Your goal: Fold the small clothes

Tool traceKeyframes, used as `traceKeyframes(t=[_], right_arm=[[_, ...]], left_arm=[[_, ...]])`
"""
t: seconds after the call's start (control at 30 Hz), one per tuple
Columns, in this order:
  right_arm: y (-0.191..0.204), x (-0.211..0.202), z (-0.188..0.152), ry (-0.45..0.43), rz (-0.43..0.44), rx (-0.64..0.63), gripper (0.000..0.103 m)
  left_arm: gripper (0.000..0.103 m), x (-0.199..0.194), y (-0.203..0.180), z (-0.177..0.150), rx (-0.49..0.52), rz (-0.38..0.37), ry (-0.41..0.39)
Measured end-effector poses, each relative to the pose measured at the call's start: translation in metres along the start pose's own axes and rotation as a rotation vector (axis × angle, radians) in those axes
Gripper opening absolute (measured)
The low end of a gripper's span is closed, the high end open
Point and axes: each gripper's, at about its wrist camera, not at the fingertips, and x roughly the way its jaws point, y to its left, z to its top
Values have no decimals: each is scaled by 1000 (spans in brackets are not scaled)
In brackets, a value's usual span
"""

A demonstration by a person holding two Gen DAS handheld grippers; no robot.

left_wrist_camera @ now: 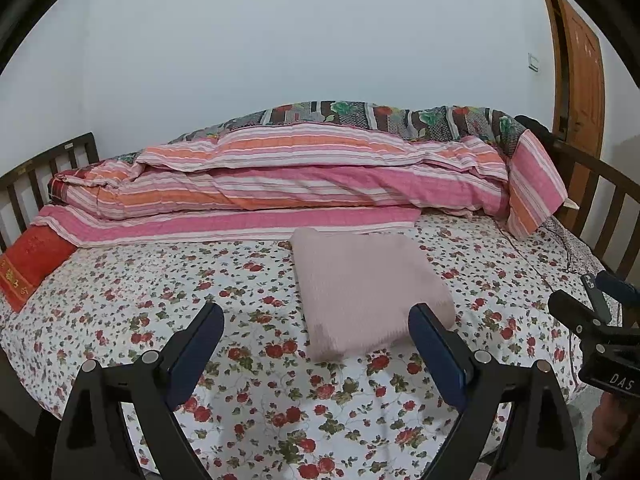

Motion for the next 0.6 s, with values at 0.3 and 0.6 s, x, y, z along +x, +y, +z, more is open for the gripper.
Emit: traceKeyframes(t=[0.3,0.6], right_arm=[[1,-4,1,-4,-1,-14,103],[-1,-6,2,-2,-11,-4,103]], left_arm=[[94,1,-2,-2,-7,-8,9],[94,-1,-3,-1,-1,-4,4]])
